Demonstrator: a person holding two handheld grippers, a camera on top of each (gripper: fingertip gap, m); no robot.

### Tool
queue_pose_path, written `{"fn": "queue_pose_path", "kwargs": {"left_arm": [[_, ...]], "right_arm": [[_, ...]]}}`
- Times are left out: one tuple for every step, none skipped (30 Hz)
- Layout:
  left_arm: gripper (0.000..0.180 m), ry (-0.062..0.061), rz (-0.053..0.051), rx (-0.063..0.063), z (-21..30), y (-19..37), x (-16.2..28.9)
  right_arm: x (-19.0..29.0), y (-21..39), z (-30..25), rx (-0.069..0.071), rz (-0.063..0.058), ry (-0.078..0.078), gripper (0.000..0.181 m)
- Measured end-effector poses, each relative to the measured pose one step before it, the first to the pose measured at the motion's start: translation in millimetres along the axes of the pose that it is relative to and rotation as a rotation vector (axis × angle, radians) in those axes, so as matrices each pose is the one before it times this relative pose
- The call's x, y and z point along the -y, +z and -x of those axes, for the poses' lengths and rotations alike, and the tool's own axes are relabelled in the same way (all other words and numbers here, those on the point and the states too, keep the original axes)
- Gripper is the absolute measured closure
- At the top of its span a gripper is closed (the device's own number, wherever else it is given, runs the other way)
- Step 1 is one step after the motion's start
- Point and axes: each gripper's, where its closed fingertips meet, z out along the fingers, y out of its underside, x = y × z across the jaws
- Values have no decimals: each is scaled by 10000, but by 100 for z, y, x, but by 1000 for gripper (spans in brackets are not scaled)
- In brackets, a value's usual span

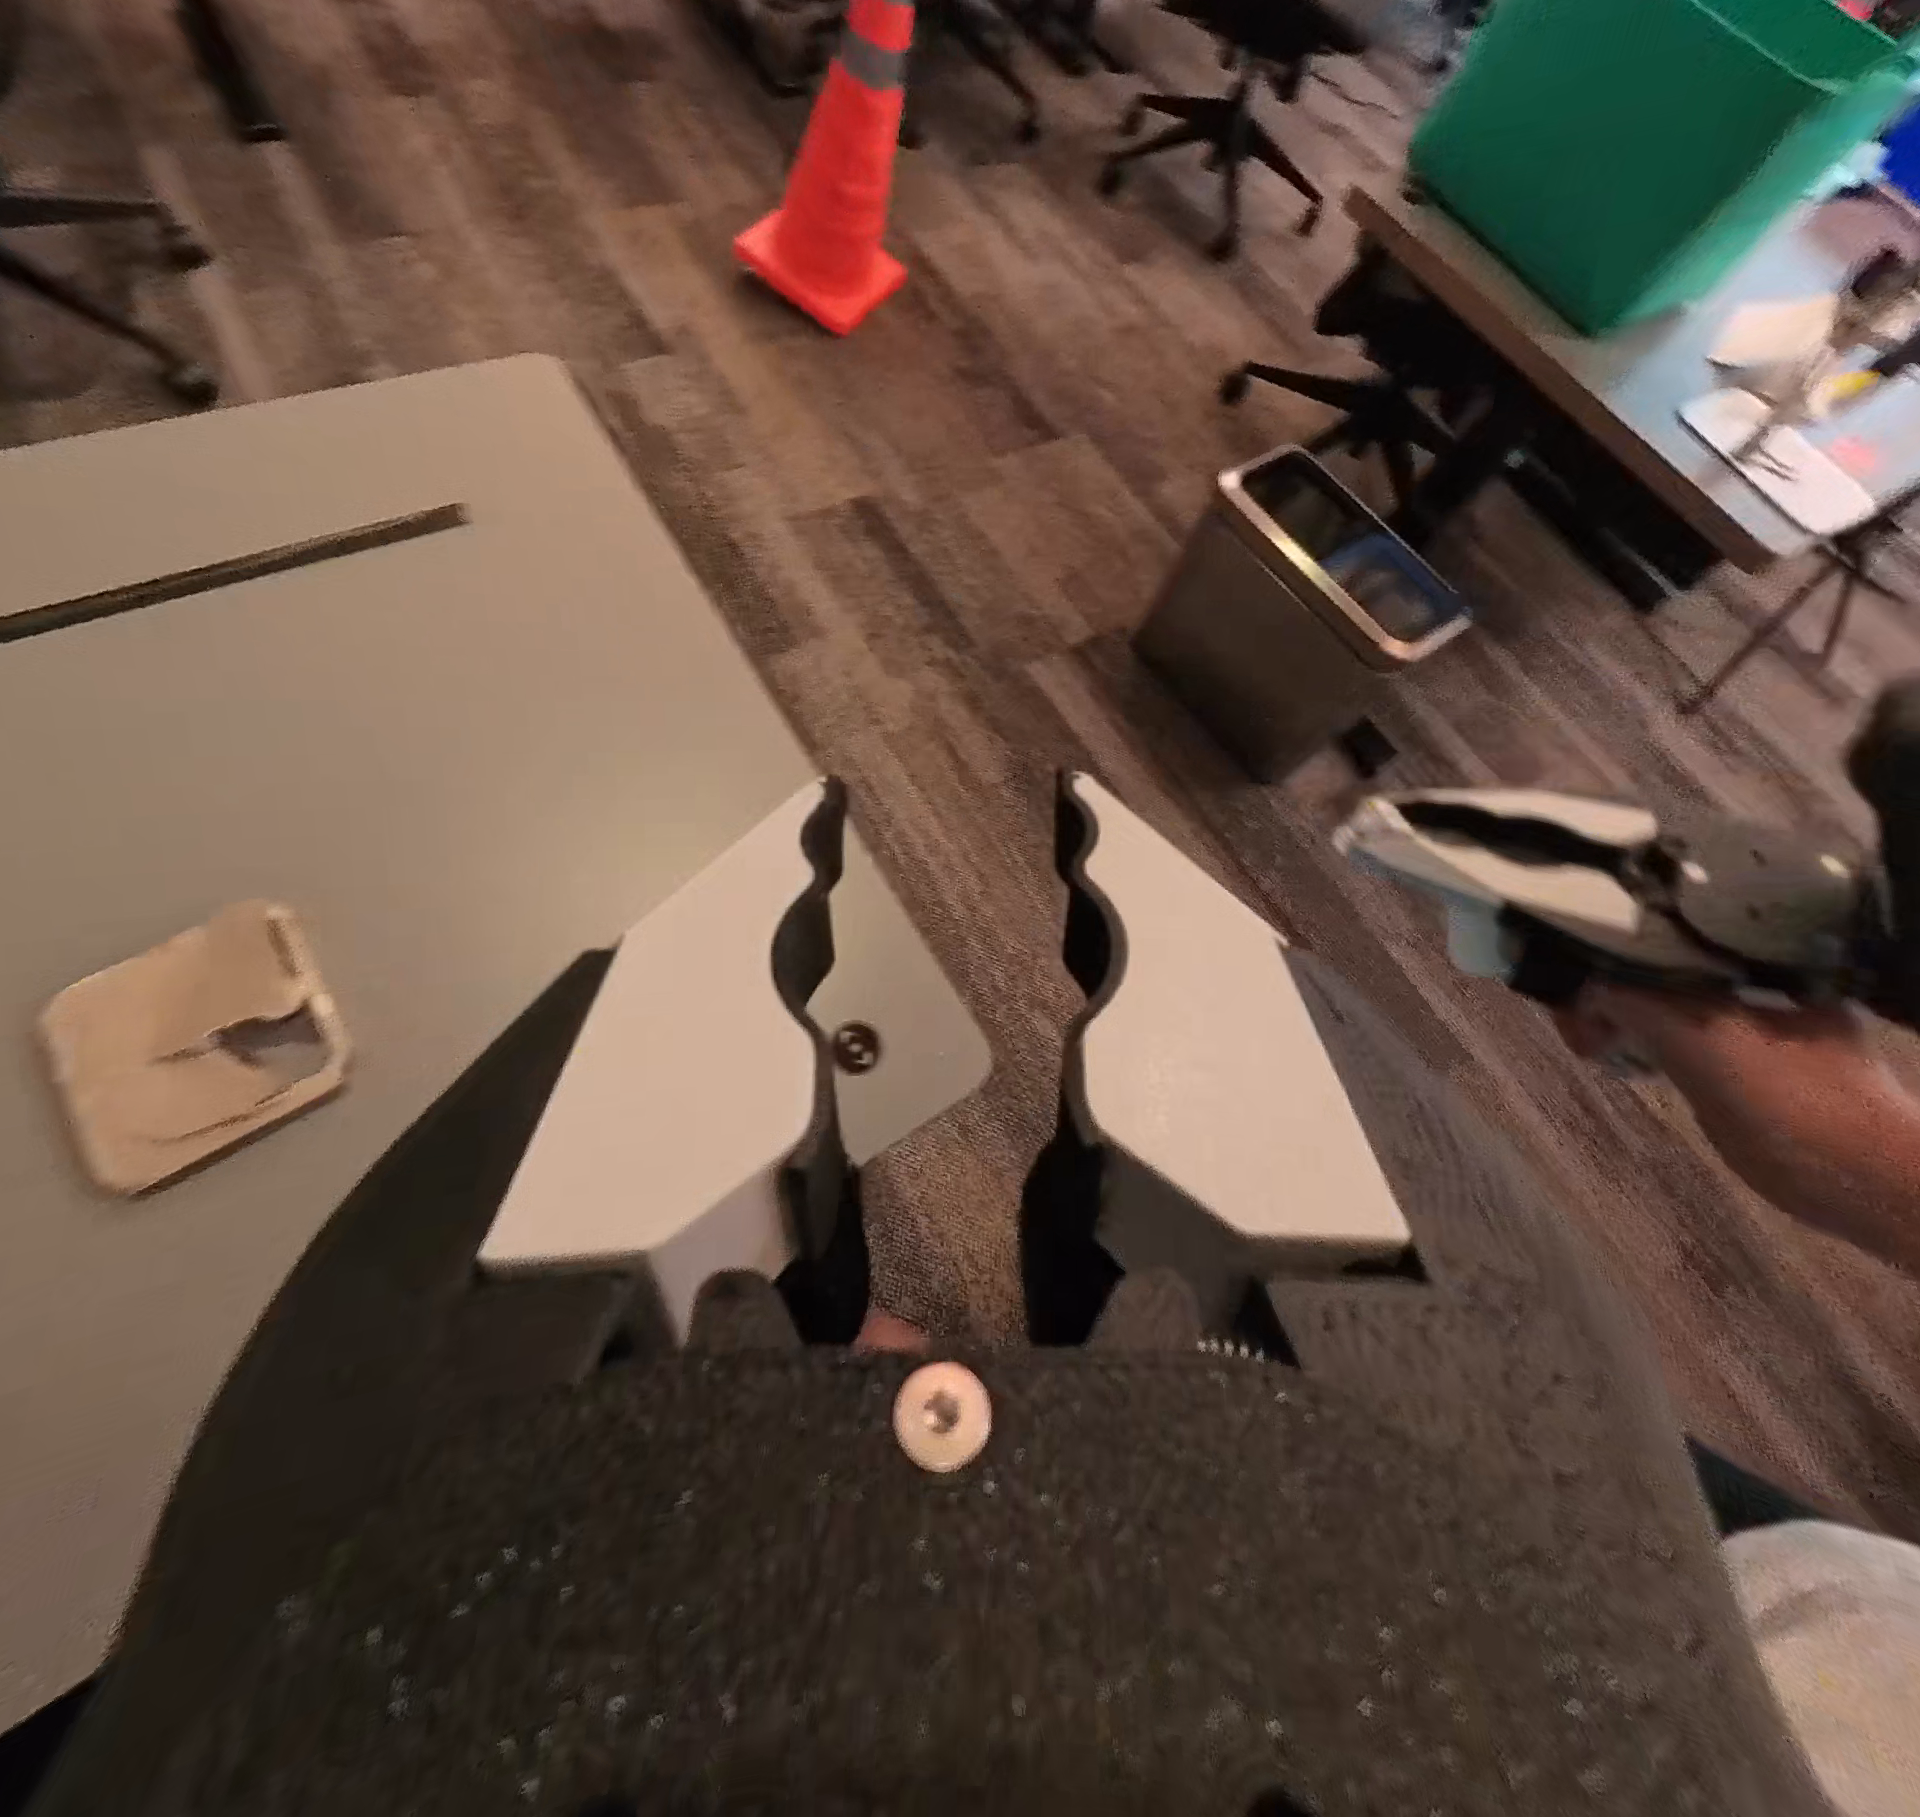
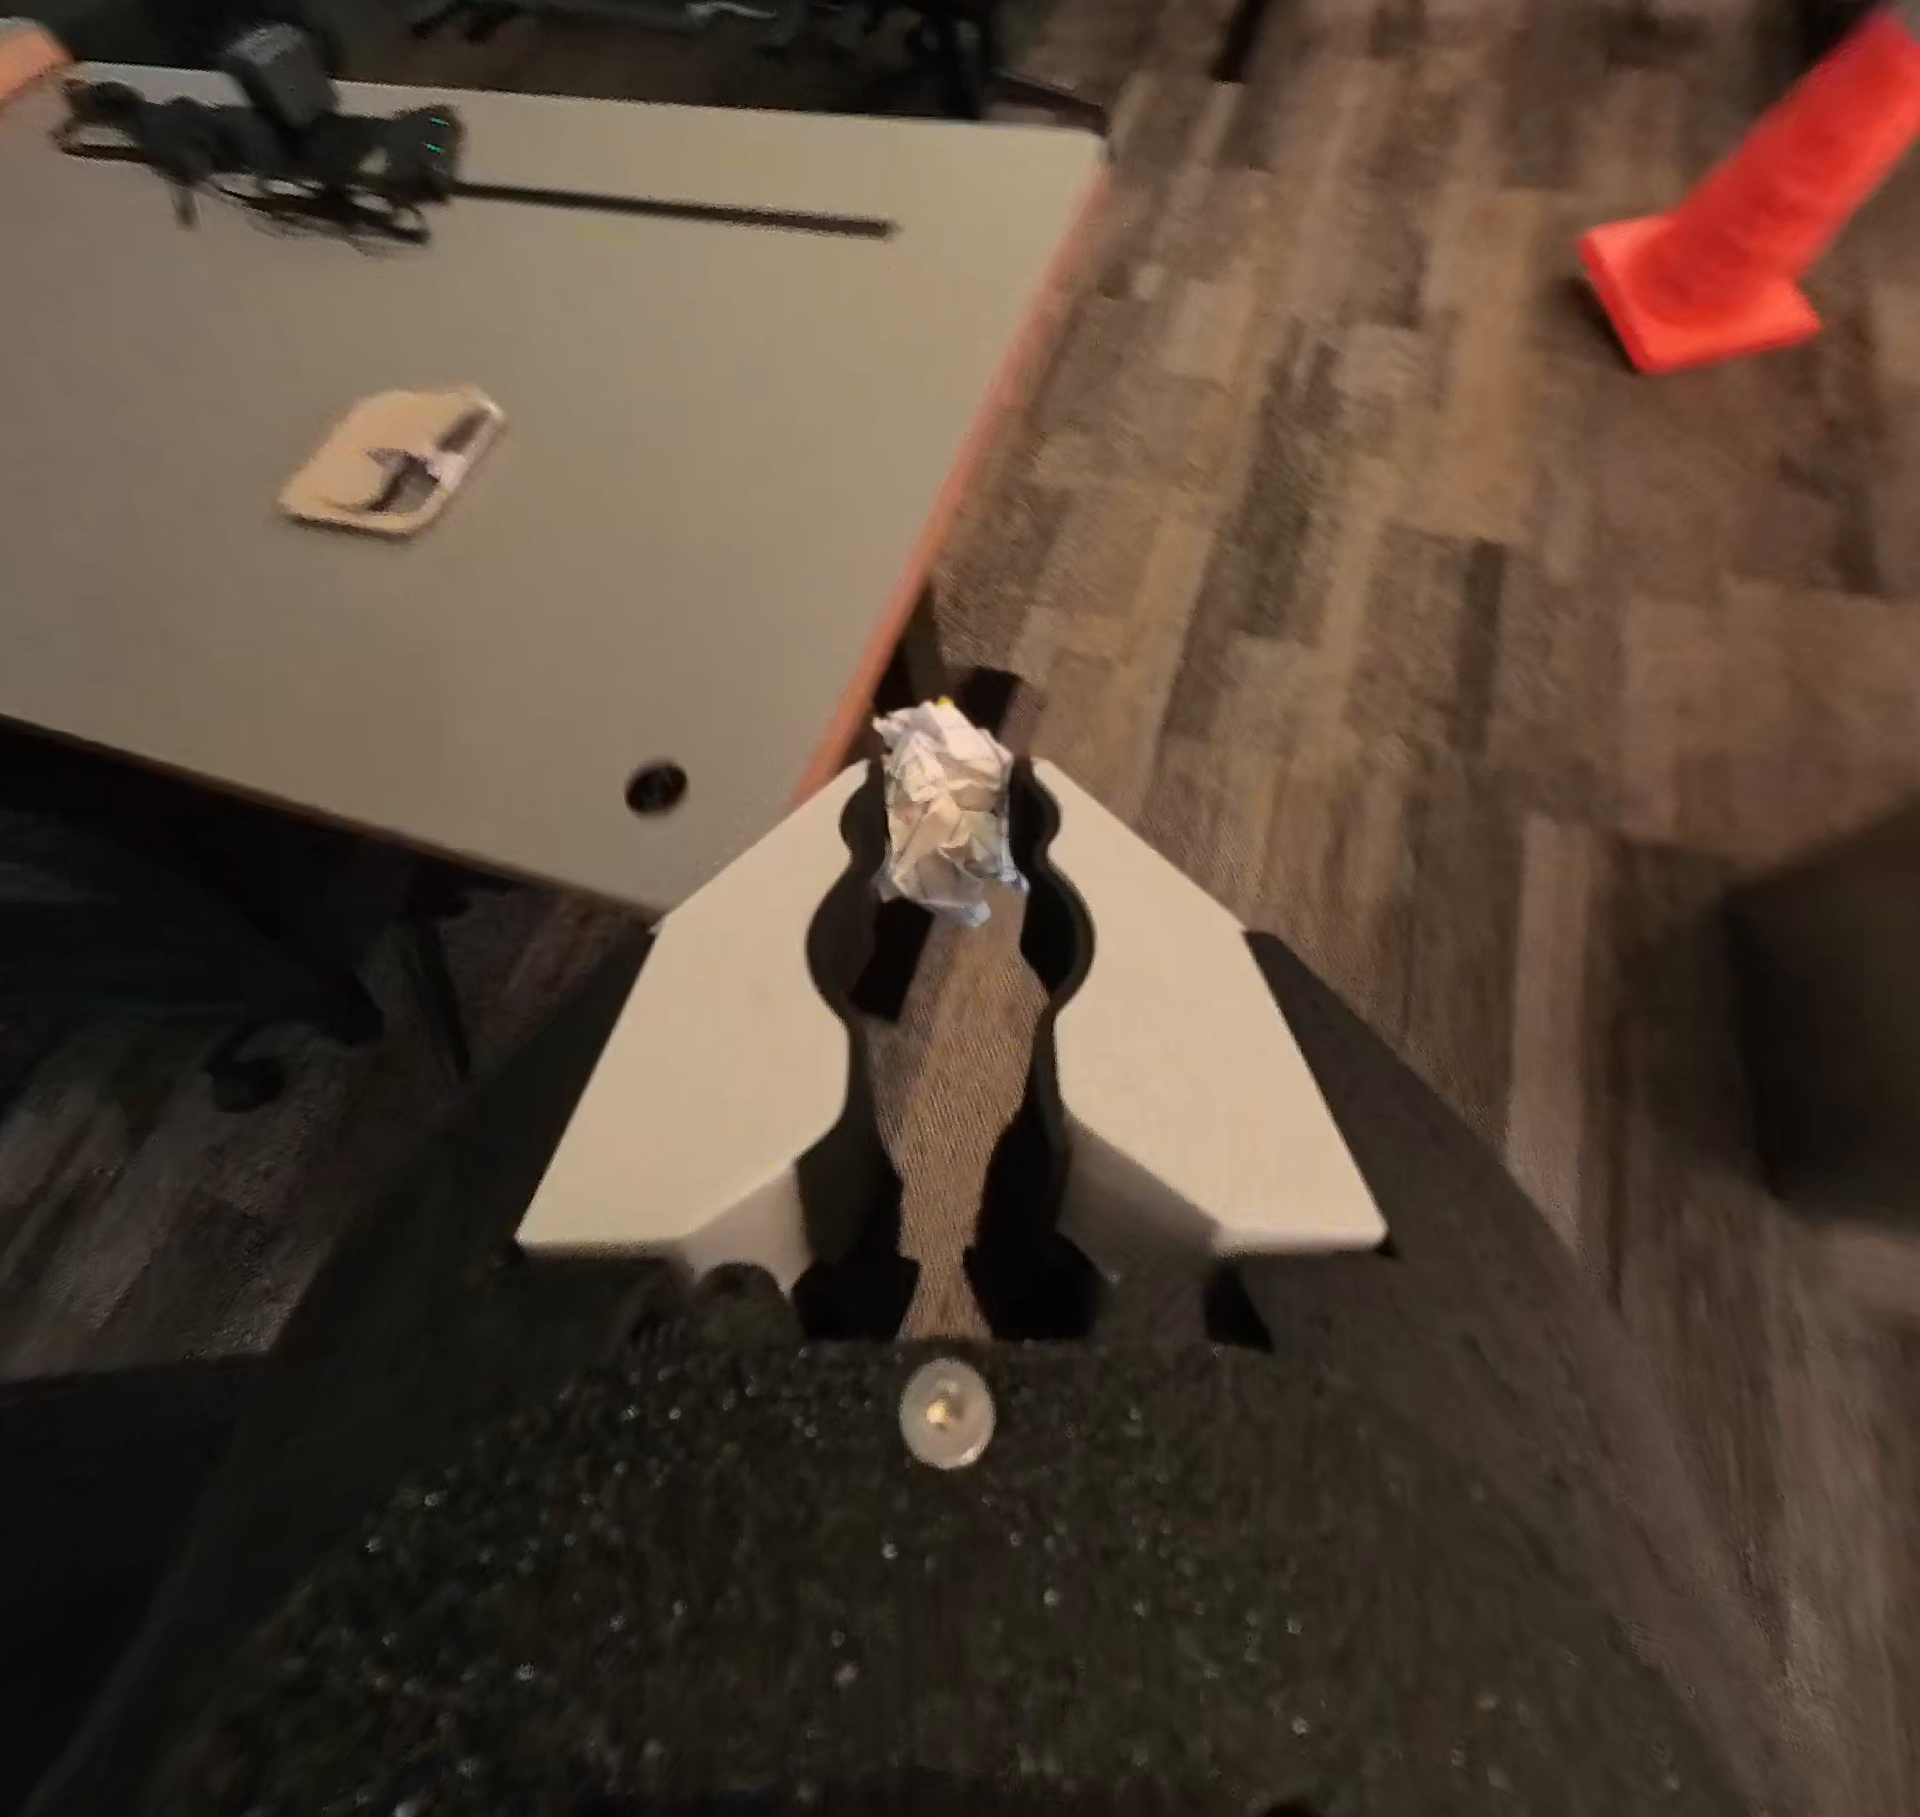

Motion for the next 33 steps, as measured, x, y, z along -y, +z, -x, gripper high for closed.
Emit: {"fn": "queue_pose_path", "kwargs": {"left_arm": [[139, 212, 59, -256, -2270, 194, -209], [139, 179, 50, -321, -2441, 288, -154], [139, 176, 27, -390, -2579, 414, -138], [139, 192, 20, -300, -2467, 556, -175], [138, 222, 13, -219, -2349, 697, -218], [138, 254, -15, -242, -2381, 836, -248], [138, 272, -26, -192, -2276, 1001, -303], [138, 258, -6, -118, -2134, 1168, -386], [138, 257, 6, -159, -2165, 1322, -464], [138, 212, -10, -111, -1998, 1461, -536], [138, 125, -89, -85, -1890, 1621, -565], [139, 114, -127, -213, -1987, 1777, -633], [139, 165, -97, -148, -1754, 1922, -721], [139, 183, -123, -29, -1472, 1980, -720], [139, 202, -184, -81, -1449, 1960, -693], [139, 199, -161, 7, -1190, 1973, -823], [138, 134, -98, 62, -1003, 1961, -1071], [138, 44, -67, -101, -1149, 1952, -1274], [138, -47, 55, -187, -1144, 1951, -1563], [138, -82, 168, -275, -1139, 1901, -1767], [138, -82, 124, -245, -910, 1841, -1775], [138, -27, 95, -155, -615, 1697, -1757], [138, 7, 76, -41, -294, 1536, -1820], [138, 9, 72, -38, -143, 1451, -1939], [138, -39, 58, -24, 31, 1434, -1999], [138, -36, 98, -105, 29, 1402, -2076], [138, -14, 67, -92, 151, 1272, -1972], [138, 27, -71, -61, 260, 1087, -1714], [138, 75, -106, -84, 206, 877, -1543], [138, 73, -149, -65, 180, 664, -1327], [138, 58, -170, -81, 106, 493, -1131], [138, 14, -106, -150, -44, 347, -1022], [138, -29, -117, -186, -117, 214, -756]], "right_arm": [[-2489, -3558, -790, -506, -10, 249, 159], [-2292, -3383, -980, -474, -20, 157, 159], [-2214, -3153, -1229, -504, 60, 75, 158], [-2095, -2854, -1443, -526, 76, 14, 158], [-1955, -2524, -1591, -531, 53, 58, 158], [-1879, -2173, -1661, -486, 71, 116, 158], [-1769, -1768, -1591, -385, 43, 157, 158], [-1693, -1348, -1482, -277, -26, 219, 158], [-1638, -906, -1280, -123, -80, 206, 158], [-1690, -481, -1286, -117, -101, 102, 158], [-1817, -46, -1341, -172, -91, 28, 158], [-1879, 342, -1169, -102, -104, 37, 158], [-1760, 666, -961, -16, -160, 73, 158], [-1636, 911, -875, -11, -170, 39, 158], [-1604, 1094, -960, -111, -126, -41, 158], [-1515, 1277, -848, -92, -132, -107, 158], [-1344, 1410, -798, -88, -164, -143, 158], [-1129, 1504, -857, -150, -232, -154, 158], [-1059, 1553, -916, -214, -229, -130, 158], [-929, 1594, -934, -240, -243, -70, 158], [-828, 1598, -811, -181, -272, 30, 158], [-820, 1548, -703, -119, -263, 23, 158], [-667, 1447, -763, -200, -351, -58, 158], [-649, 1370, -727, -215, -379, -111, 158], [-771, 1290, -554, -149, -312, -135, 158], [-815, 1231, -485, -144, -239, -151, 158], [-813, 1168, -417, -162, -181, -128, 158], [-738, 1083, -444, -237, -192, -129, 158], [-556, 1009, -367, -233, -308, -109, 158], [-415, 879, -158, -130, -341, -68, 158], [-288, 670, -146, -160, -280, -66, 159], [40, 444, -239, -239, -342, -100, 158], [619, 233, -260, -244, -500, -240, 159]]}}
